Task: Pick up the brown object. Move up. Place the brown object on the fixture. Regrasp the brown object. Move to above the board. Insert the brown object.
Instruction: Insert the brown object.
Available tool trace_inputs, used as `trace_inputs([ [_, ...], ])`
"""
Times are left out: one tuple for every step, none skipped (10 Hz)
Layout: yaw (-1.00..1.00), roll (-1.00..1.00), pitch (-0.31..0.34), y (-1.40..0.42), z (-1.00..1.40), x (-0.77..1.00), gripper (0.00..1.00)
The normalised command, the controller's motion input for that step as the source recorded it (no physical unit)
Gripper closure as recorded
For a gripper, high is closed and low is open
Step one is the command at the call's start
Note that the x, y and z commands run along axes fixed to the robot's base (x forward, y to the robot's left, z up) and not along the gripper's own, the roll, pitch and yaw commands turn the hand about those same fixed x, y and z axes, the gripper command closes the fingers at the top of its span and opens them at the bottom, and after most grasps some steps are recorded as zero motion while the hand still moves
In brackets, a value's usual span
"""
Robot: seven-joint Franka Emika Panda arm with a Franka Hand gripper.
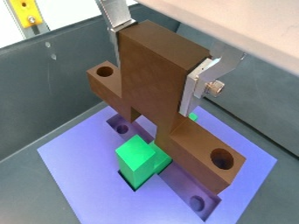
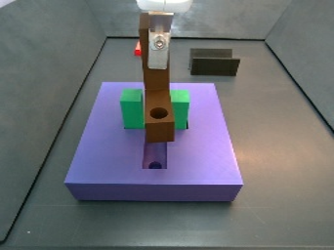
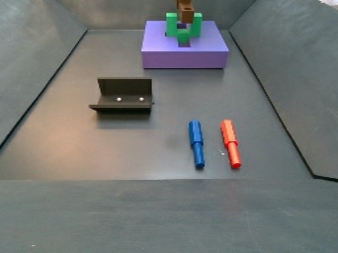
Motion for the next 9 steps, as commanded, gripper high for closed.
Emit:
trace_inputs([
  [0.00, 0.22, 0.044, 0.13, 0.00, 0.00, 1.00],
  [0.00, 0.17, 0.036, 0.08, 0.00, 0.00, 1.00],
  [-0.17, 0.09, 0.036, 0.01, -0.21, 0.04, 1.00],
  [-0.27, 0.07, 0.076, 0.02, -0.27, 0.07, 1.00],
  [-0.27, 0.01, 0.067, 0.03, -0.32, 0.00, 1.00],
  [-0.22, 0.00, 0.030, 0.00, -0.29, 0.00, 1.00],
  [-0.19, 0.00, 0.024, 0.00, -0.26, 0.00, 1.00],
  [-0.17, 0.00, 0.003, 0.00, -0.27, -0.01, 1.00],
  [-0.13, 0.00, 0.000, 0.00, -0.25, -0.03, 1.00],
])
